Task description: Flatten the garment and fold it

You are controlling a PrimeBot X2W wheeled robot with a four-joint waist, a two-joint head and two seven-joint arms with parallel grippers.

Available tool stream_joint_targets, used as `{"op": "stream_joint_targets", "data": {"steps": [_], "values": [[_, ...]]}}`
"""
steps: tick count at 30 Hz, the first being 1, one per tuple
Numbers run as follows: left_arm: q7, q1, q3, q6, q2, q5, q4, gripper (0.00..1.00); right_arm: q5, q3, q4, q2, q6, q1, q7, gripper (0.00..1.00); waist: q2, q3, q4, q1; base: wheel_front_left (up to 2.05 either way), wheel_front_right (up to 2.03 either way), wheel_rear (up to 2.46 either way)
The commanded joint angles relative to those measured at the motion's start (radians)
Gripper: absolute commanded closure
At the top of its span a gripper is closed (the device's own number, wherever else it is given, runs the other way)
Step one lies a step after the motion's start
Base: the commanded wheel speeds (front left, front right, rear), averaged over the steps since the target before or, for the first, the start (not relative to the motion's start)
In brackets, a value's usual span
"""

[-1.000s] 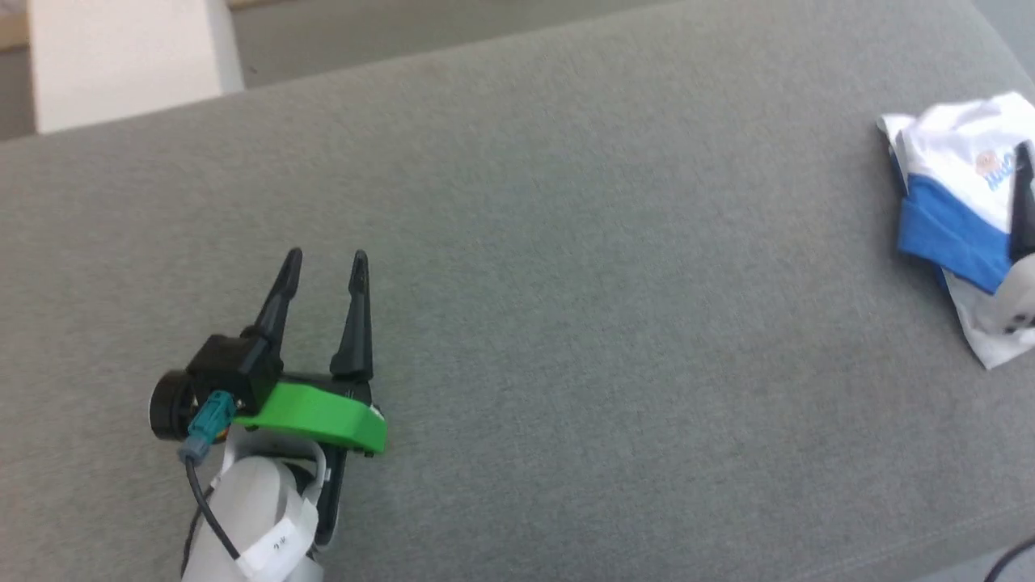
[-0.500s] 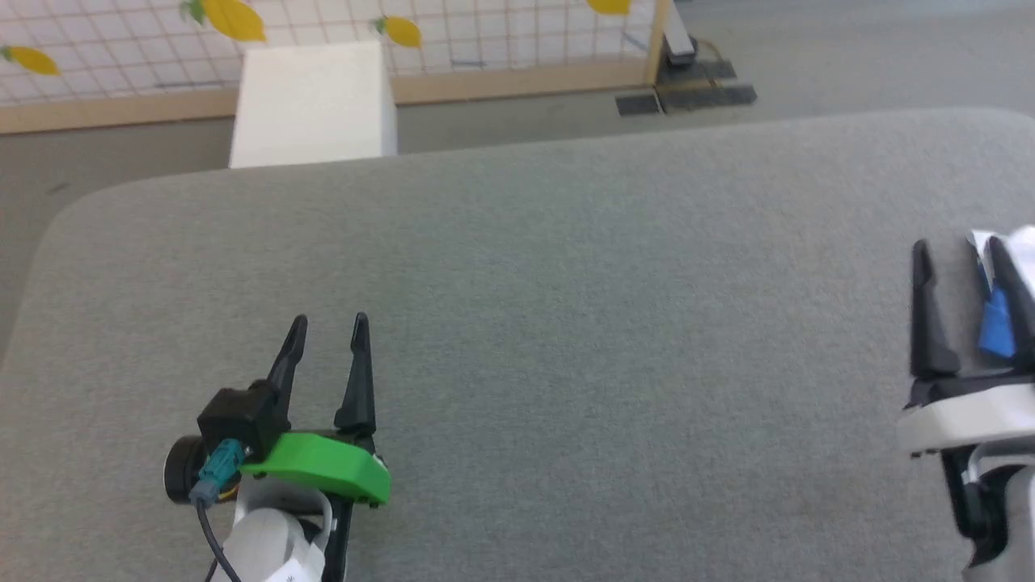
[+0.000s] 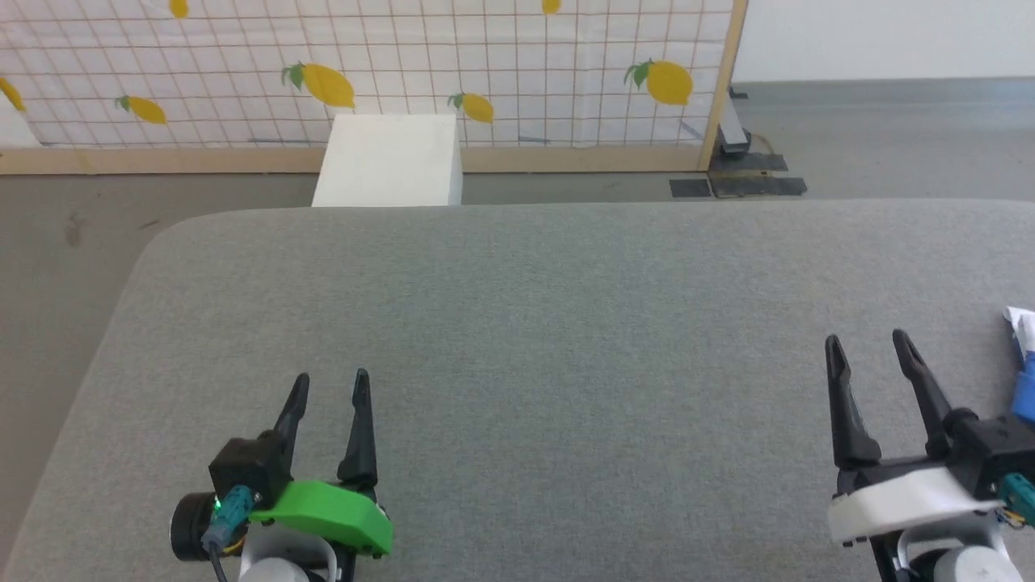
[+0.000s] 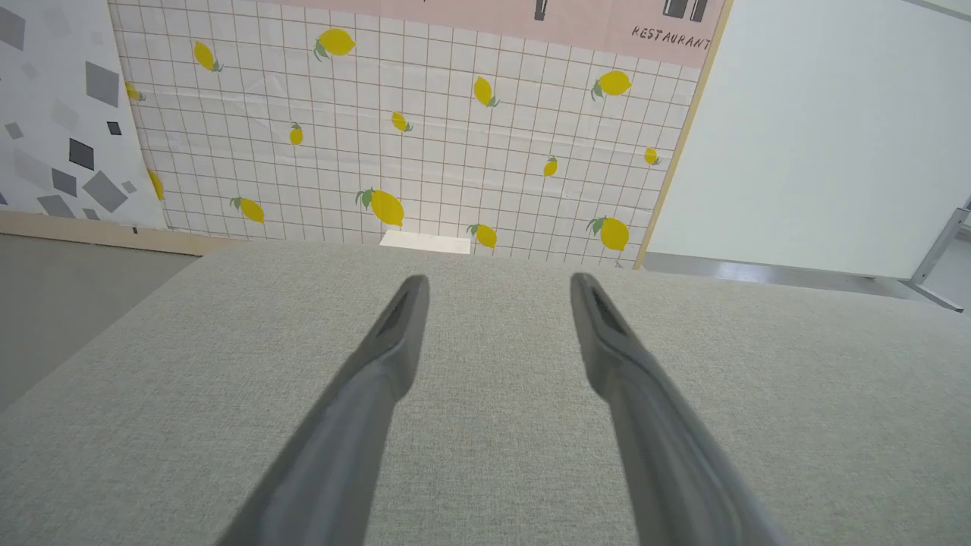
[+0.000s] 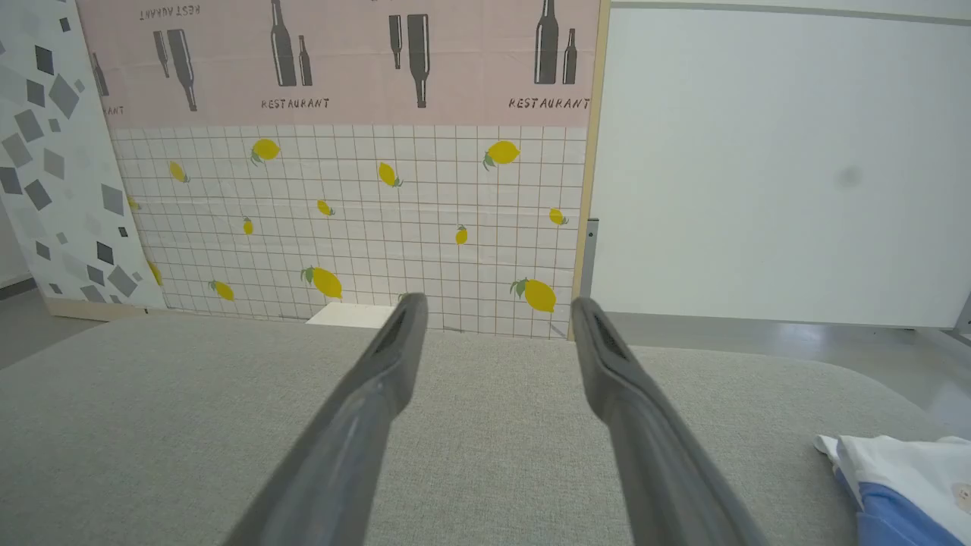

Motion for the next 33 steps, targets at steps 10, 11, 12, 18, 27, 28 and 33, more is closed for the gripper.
{"op": "stream_joint_targets", "data": {"steps": [10, 11, 12, 18, 27, 28, 33], "values": [[-0.004, 0.055, -0.025, 0.019, -0.004, -0.004, -0.012, 0.0, 0.012, -0.005, 0.006, 0.019, -0.002, 0.077, -0.017, 0.0, 0.0, -0.021, 0.029, 0.0002, 0.0, 0.0, 0.0], [-0.004, 0.058, -0.026, 0.021, -0.004, -0.005, -0.013, 0.0, 0.017, -0.004, 0.008, 0.019, -0.002, 0.079, -0.017, 0.0, 0.0, -0.021, 0.028, 0.0002, 0.0, 0.0, 0.0], [-0.004, 0.059, -0.027, 0.022, -0.004, -0.006, -0.013, 0.0, 0.02, -0.003, 0.01, 0.019, -0.002, 0.079, -0.018, 0.0, 0.0, -0.022, 0.028, 0.0002, 0.0, 0.0, 0.0], [-0.004, 0.063, -0.03, 0.03, -0.004, -0.015, -0.017, 0.0, 0.029, 0.001, 0.016, 0.019, -0.002, 0.075, -0.018, 0.0, 0.0, -0.018, 0.024, 0.0002, 0.0, 0.0, 0.0], [0.002, 0.048, -0.032, 0.026, 0.0, -0.008, -0.015, 1.0, 0.022, -0.002, 0.014, 0.017, 0.0, 0.066, -0.011, 1.0, 0.0, -0.017, 0.023, 0.0002, 0.0, 0.0, 0.0], [0.002, 0.048, -0.032, 0.026, 0.0, -0.008, -0.015, 1.0, 0.022, -0.001, 0.014, 0.017, 0.0, 0.066, -0.011, 1.0, 0.0, -0.017, 0.023, 0.0002, 0.0, 0.0, 0.0], [0.003, 0.048, -0.033, 0.026, 0.0, -0.006, -0.016, 1.0, 0.022, -0.001, 0.014, 0.017, 0.0, 0.065, -0.01, 1.0, 0.0, -0.016, 0.022, 0.0002, 0.0, 0.0, 0.0]]}}
